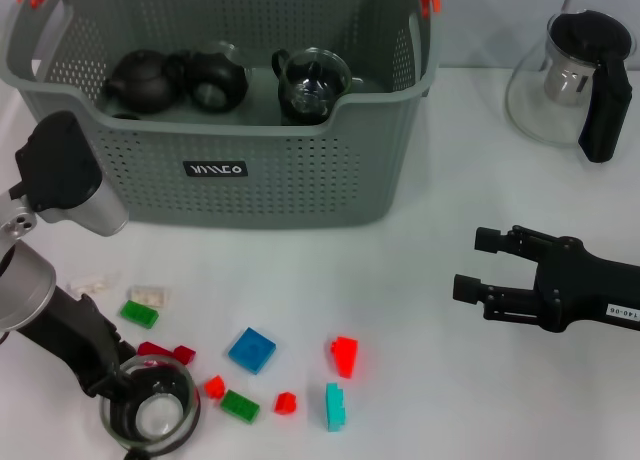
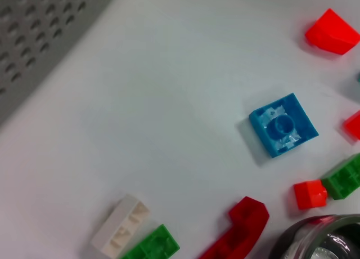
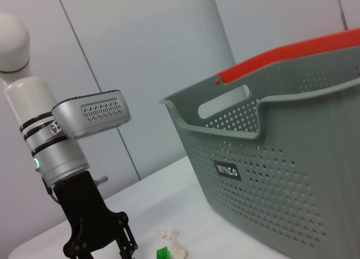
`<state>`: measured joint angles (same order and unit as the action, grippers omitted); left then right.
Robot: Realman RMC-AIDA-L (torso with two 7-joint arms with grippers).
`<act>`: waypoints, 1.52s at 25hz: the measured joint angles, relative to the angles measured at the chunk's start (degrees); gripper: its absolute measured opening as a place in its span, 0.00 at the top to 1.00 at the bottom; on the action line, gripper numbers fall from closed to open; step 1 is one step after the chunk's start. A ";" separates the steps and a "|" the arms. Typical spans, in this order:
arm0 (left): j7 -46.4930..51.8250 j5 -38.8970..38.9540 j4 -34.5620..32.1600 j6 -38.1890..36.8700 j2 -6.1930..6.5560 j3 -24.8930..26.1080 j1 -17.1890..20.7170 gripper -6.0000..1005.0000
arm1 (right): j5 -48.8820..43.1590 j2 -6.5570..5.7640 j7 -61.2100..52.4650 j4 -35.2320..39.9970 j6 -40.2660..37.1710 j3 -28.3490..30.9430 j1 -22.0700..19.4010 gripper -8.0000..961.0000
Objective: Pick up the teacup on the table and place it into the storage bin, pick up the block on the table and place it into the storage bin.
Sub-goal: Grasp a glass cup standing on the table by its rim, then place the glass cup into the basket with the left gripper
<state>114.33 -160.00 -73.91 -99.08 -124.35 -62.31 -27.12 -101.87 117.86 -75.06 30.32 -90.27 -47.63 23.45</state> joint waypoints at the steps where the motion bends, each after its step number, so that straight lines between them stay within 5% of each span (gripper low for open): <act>1: 0.03 -0.04 -0.04 0.01 0.00 -0.07 0.02 0.40 | 0.00 0.00 0.00 0.00 0.00 0.00 -0.04 0.04; 19: 0.97 0.10 -2.87 -1.57 0.08 -0.21 0.03 0.90 | -0.06 0.00 0.00 0.00 0.01 -0.13 -0.42 0.04; 23: -1.85 3.65 -3.10 -5.12 0.35 3.86 -0.80 0.96 | -0.10 0.00 0.00 0.00 0.00 -0.22 -0.41 0.04; 27: -9.83 15.56 2.32 -11.98 2.63 18.86 -4.57 0.96 | -0.10 0.00 0.01 0.00 0.00 -0.22 -0.36 0.04; 33: -21.47 32.35 27.49 -12.40 8.84 32.81 -8.78 0.96 | -0.09 0.00 0.17 0.00 0.01 -0.27 -0.24 0.04; 38: -26.69 43.18 34.87 -16.26 9.59 39.32 -9.46 0.96 | -0.68 0.00 0.15 0.00 0.25 -0.19 0.17 0.04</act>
<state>87.65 -116.81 -39.05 -115.34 -114.76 -22.99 -36.58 -102.54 117.86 -74.91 30.32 -90.02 -47.83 23.63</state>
